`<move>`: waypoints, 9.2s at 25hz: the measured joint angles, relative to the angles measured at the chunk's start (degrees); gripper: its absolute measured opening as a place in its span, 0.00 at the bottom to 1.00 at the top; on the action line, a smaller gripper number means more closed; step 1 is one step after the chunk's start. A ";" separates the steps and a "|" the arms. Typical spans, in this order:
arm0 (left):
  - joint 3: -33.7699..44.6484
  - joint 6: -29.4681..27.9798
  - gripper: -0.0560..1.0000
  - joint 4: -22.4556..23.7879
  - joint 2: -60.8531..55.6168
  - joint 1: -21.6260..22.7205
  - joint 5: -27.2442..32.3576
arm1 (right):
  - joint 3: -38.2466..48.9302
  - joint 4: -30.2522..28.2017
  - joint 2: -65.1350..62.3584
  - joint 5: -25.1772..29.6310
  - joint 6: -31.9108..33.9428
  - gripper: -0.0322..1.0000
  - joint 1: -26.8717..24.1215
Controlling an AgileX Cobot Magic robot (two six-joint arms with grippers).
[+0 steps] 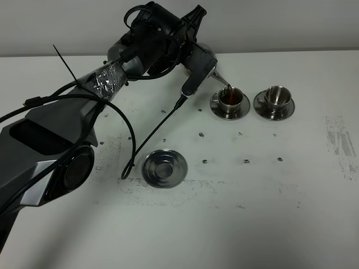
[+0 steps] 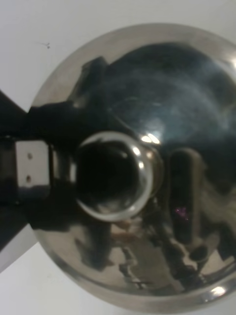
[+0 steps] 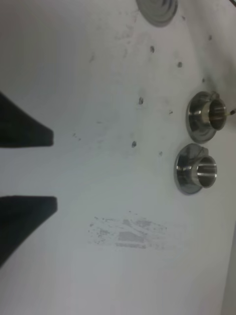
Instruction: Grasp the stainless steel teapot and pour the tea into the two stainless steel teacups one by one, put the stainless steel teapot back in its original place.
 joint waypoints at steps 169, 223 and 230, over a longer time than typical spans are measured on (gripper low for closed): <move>-13.12 -42.02 0.22 -9.83 2.61 -6.57 6.33 | 0.10 0.00 0.00 0.00 0.00 0.25 0.00; -13.06 -15.09 0.22 -5.08 7.12 -5.54 0.39 | 0.10 -0.12 0.00 0.00 0.00 0.25 0.00; -13.06 -13.51 0.22 -4.29 7.12 -5.30 0.16 | 0.10 -0.12 0.00 0.00 0.00 0.25 0.00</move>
